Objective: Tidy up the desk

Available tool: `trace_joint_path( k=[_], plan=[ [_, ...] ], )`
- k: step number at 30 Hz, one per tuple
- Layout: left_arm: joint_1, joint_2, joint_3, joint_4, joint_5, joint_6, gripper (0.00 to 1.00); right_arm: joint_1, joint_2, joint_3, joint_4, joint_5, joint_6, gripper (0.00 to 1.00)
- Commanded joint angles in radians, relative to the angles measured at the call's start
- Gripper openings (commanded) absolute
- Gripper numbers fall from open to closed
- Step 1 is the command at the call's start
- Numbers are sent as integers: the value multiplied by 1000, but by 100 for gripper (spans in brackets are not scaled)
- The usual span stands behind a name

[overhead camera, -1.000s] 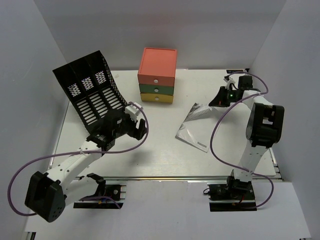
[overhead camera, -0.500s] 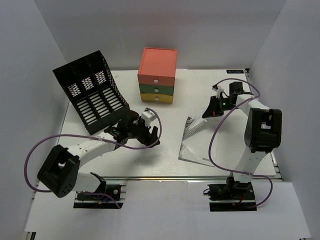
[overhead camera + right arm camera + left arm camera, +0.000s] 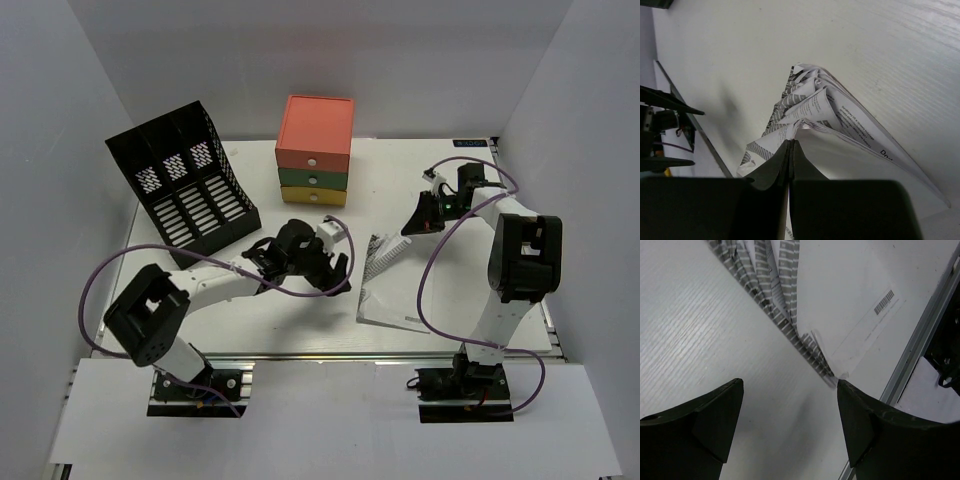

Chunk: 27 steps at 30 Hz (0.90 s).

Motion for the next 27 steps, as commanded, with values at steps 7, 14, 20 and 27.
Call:
trace_joint_path(
  k=[7, 14, 20, 27],
  plan=[
    [-123, 148, 169, 71, -189, 78, 80, 1, -51, 59, -74, -197, 27, 0],
    [-178, 257, 258, 96, -210, 92, 80, -4, -54, 66, -102, -211, 6, 0],
    [-197, 308, 312, 87, -203, 92, 75, -4, -54, 55, -114, -232, -14, 0],
    [-197, 345, 337, 97, -163, 69, 18, -5, -48, 50, -117, -214, -41, 0]
  ],
)
